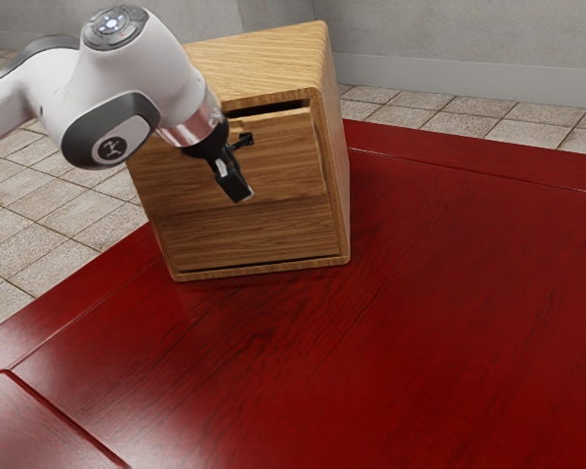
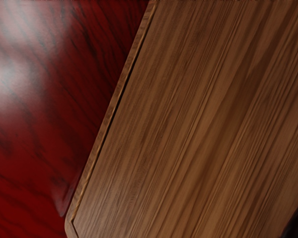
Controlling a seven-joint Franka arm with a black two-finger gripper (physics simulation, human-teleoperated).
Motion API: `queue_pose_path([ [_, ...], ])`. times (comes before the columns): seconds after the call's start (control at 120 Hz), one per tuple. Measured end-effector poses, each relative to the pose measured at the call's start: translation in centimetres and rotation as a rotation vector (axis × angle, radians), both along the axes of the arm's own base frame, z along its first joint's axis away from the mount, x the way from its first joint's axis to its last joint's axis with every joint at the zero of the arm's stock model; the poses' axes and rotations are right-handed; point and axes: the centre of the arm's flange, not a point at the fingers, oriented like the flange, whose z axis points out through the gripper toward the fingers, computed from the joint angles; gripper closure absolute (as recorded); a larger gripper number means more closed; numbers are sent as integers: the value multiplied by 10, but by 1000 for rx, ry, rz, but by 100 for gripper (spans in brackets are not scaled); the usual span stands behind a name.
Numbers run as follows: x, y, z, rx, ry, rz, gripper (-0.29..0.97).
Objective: Pull the drawer handle with one arm to open the drawer
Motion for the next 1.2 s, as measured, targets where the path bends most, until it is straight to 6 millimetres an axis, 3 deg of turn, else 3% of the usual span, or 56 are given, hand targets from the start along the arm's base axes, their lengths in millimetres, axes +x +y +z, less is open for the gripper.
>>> queue_pose_path([
  [0.358,-16,-27,6,15,13,5,0],
  [0.658,-24,-40,-12,-16,40,-10,0],
  [1.067,-34,-73,15,5,-1,-36,0],
  [1.2,-48,-56,31,9,-16,18,0],
])
